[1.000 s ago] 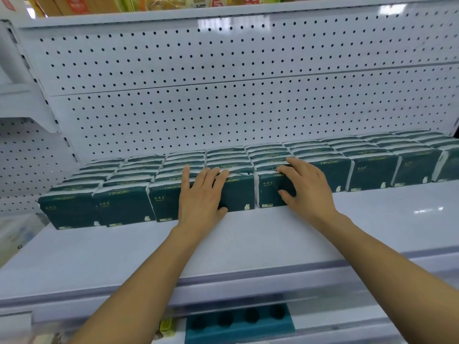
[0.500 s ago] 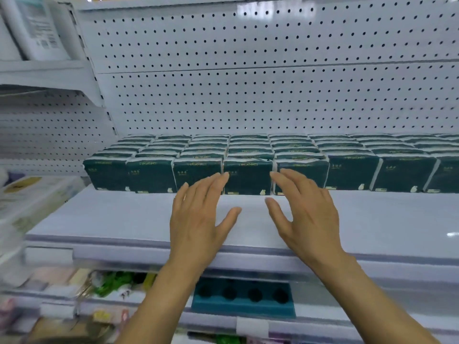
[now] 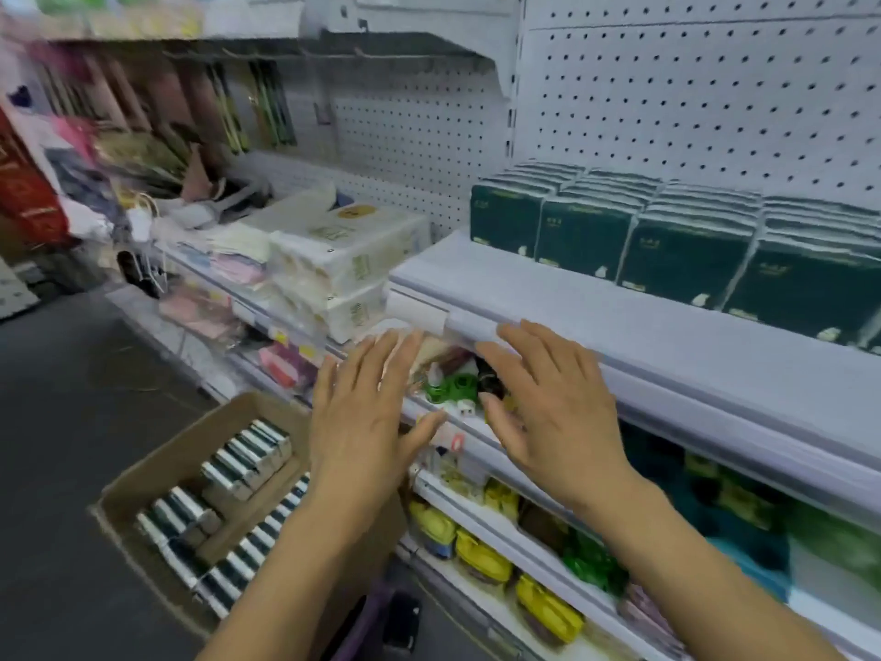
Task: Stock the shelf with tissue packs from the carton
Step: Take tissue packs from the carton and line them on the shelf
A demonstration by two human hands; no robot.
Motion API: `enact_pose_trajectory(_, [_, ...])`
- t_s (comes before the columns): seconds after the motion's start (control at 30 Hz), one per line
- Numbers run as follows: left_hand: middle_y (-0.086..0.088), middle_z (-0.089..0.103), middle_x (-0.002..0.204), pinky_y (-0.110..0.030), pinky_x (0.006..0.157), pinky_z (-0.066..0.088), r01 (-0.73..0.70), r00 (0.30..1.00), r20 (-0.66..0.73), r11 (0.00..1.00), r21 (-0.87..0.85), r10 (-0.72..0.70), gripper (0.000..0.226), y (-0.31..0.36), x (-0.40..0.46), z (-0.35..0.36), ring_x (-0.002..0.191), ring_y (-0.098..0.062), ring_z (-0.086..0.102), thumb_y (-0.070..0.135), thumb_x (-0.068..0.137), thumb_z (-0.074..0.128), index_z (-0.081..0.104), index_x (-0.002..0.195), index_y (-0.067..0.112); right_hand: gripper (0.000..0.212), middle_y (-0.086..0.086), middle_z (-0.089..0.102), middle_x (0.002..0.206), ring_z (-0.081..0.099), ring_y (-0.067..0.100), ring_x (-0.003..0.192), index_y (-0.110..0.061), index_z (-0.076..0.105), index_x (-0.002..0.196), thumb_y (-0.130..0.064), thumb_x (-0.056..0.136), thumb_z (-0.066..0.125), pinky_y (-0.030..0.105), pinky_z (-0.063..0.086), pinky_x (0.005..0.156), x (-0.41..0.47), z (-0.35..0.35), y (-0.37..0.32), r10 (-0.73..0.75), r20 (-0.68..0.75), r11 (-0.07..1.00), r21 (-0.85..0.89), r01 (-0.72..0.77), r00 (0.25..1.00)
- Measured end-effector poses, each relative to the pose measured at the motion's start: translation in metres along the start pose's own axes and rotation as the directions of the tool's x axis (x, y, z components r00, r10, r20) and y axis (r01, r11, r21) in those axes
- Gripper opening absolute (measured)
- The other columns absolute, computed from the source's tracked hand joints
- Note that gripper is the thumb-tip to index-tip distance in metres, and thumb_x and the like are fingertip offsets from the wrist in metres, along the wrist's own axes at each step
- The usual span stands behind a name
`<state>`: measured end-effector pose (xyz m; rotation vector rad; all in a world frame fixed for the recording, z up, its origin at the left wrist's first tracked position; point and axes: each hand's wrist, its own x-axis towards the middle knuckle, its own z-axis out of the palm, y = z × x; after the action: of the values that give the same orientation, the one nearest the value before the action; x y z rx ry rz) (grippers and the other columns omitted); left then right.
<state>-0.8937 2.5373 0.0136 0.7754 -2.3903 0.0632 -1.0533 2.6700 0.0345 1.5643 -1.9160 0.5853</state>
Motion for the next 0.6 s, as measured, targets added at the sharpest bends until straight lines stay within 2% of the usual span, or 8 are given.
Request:
enact_pose_trajectory(0.17, [-0.001, 0.046, 0.15, -0.055, 0.116, 0.024, 0.093, 0.987, 0.122, 0.989, 0.116, -0.107, 0.077, -0.091, -0.036, -0.005, 0.142, -0.022, 0.035, 0.063, 0.09, 0.05, 0.03, 0.154, 0.025, 0.045, 0.007, 0.061, 0.126, 0.056, 0.031, 0.117, -0.018, 0.057, 0.131, -0.04, 0.093, 0.049, 0.045, 0.042, 0.093, 0.025, 0.063, -0.075, -0.031, 0.153, 0.997, 0.069, 0.021, 0.988])
enact_pose_trajectory(0.27, [0.001, 0.051, 0.145, -0.056, 0.117, 0.024, 0.161, 0.966, 0.179, 0.976, 0.145, -0.186, 0.078, -0.148, -0.057, -0.003, 0.141, -0.021, 0.036, 0.058, 0.088, 0.061, 0.033, 0.153, 0.024, 0.047, 0.004, 0.061, 0.124, 0.057, 0.028, 0.111, -0.018, 0.056, 0.131, -0.043, 0.093, 0.045, 0.043, 0.043, 0.089, 0.033, 0.103, -0.113, -0.041, 0.252, 0.995, 0.099, 0.016, 0.967])
enact_pose_trajectory(0.4, [-0.003, 0.061, 0.134, -0.055, 0.115, 0.026, 0.244, 0.93, 0.229, 0.949, 0.199, -0.288, 0.077, -0.217, -0.085, 0.009, 0.135, -0.025, 0.045, 0.056, 0.086, 0.065, 0.039, 0.15, 0.021, 0.047, 0.002, 0.064, 0.113, 0.061, 0.026, 0.098, -0.018, 0.057, 0.128, -0.044, 0.093, 0.04, 0.04, 0.048, 0.079, 0.042, 0.155, -0.154, -0.048, 0.377, 0.988, 0.156, -0.013, 0.925])
enact_pose_trajectory(0.47, [-0.005, 0.061, 0.133, -0.054, 0.115, 0.024, 0.298, 0.896, 0.276, 0.931, 0.209, -0.348, 0.078, -0.246, -0.096, 0.019, 0.136, -0.027, 0.045, 0.054, 0.086, 0.065, 0.037, 0.151, 0.021, 0.049, 0.002, 0.066, 0.109, 0.063, 0.027, 0.095, -0.017, 0.06, 0.125, -0.044, 0.092, 0.038, 0.04, 0.049, 0.075, 0.045, 0.18, -0.171, -0.056, 0.427, 0.983, 0.181, -0.024, 0.902])
enact_pose_trajectory(0.6, [-0.005, 0.051, 0.146, -0.049, 0.119, 0.014, 0.424, 0.799, 0.383, 0.886, 0.189, -0.464, 0.077, -0.288, -0.115, 0.036, 0.144, -0.024, 0.033, 0.053, 0.091, 0.059, 0.026, 0.155, 0.024, 0.051, 0.003, 0.068, 0.106, 0.064, 0.028, 0.092, -0.016, 0.063, 0.122, -0.044, 0.09, 0.036, 0.04, 0.049, 0.071, 0.051, 0.226, -0.199, -0.073, 0.512, 0.967, 0.246, -0.064, 0.856])
